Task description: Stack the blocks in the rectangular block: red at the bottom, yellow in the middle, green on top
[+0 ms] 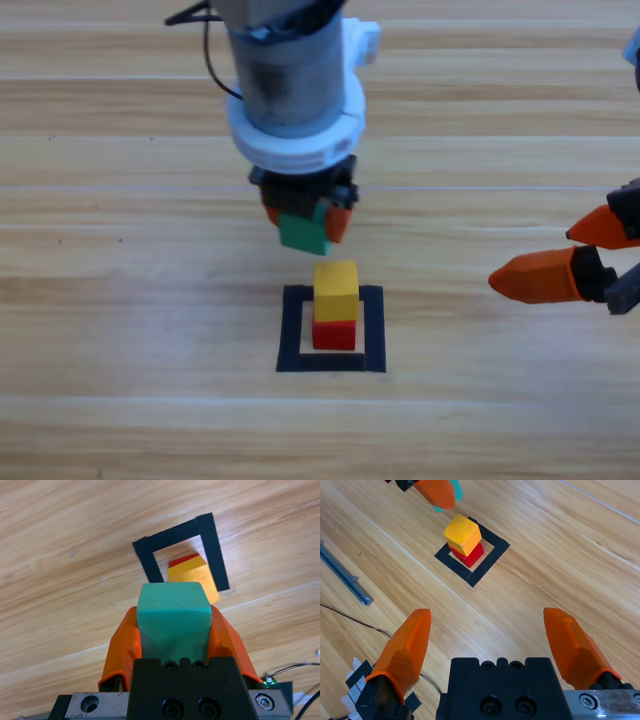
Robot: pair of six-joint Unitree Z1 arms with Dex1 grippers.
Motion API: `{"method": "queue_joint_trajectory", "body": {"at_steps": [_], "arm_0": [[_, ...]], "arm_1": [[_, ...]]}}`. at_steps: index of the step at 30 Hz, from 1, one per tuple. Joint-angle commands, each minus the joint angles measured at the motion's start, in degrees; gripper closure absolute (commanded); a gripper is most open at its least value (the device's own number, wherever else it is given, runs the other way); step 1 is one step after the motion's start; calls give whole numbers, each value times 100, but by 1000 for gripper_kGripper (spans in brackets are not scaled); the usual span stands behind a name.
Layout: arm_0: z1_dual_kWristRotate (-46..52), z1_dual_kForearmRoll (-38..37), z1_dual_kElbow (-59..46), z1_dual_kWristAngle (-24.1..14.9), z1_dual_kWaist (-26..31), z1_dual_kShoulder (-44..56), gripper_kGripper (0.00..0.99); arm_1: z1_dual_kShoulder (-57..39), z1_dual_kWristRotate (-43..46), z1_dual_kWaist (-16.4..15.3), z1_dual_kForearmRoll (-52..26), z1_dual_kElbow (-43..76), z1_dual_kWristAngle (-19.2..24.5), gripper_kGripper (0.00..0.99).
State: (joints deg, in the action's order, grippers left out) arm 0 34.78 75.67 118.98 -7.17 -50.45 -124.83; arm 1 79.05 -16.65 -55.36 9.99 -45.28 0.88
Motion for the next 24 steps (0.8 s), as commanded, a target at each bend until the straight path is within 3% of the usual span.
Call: {"method": "queue_joint_trajectory", "body": {"at_steps": [1, 13, 24], "arm_0": [[389, 106, 117, -56, -193, -357, 926], [2059, 370, 126, -48, -395, -401, 919], [2384, 387, 302, 93, -430, -612, 919]], "arm_1": [[119, 39, 166, -165, 81, 9, 0], [128, 39, 166, -165, 90, -9, 0], [119, 39, 166, -147, 99, -17, 0]]}}
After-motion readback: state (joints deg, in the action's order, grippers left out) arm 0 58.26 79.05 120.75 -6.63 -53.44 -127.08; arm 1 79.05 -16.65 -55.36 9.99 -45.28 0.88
